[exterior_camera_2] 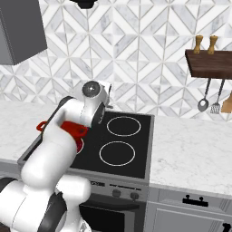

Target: Put the potato and tomato in the pot. Retrieve the spatula and lightly stir the vegetables in the pot.

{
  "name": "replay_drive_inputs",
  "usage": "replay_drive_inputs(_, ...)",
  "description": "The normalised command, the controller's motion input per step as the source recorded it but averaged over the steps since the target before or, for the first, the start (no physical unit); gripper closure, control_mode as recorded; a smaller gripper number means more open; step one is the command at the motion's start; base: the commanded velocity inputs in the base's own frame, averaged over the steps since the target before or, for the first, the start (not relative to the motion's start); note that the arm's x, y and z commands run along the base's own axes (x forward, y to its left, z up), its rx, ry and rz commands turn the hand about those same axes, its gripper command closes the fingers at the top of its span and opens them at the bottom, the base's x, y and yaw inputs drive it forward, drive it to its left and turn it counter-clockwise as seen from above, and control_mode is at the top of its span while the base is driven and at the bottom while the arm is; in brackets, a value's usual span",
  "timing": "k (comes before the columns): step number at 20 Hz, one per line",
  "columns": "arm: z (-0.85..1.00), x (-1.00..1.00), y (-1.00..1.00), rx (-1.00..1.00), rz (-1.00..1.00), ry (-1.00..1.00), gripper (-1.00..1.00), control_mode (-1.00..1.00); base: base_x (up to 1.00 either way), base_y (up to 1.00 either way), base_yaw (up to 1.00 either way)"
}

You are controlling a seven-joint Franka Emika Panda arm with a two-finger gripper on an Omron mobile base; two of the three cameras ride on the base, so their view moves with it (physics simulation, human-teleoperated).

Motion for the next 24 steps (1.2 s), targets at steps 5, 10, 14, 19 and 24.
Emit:
replay_drive_inputs(5, 0.02, 0.0, 0.25, -0.13, 0.18, -0.24, 1.0, -1.0, 0.0, 0.0, 0.0)
replay_drive_inputs(10, 0.03, 0.0, 0.25, -0.12, 0.16, -0.34, 1.0, -1.0, 0.0, 0.0, 0.0)
replay_drive_inputs(14, 0.0, 0.02, 0.25, -0.18, 0.18, -0.4, 1.0, -1.0, 0.0, 0.0, 0.0)
replay_drive_inputs(19, 0.0, 0.01, 0.08, -0.36, 0.23, -0.41, 1.0, -1.0, 0.0, 0.0, 0.0)
replay_drive_inputs(24, 0.0, 0.0, 0.12, -0.32, 0.09, -0.29, 1.0, -1.0, 0.0, 0.0, 0.0)
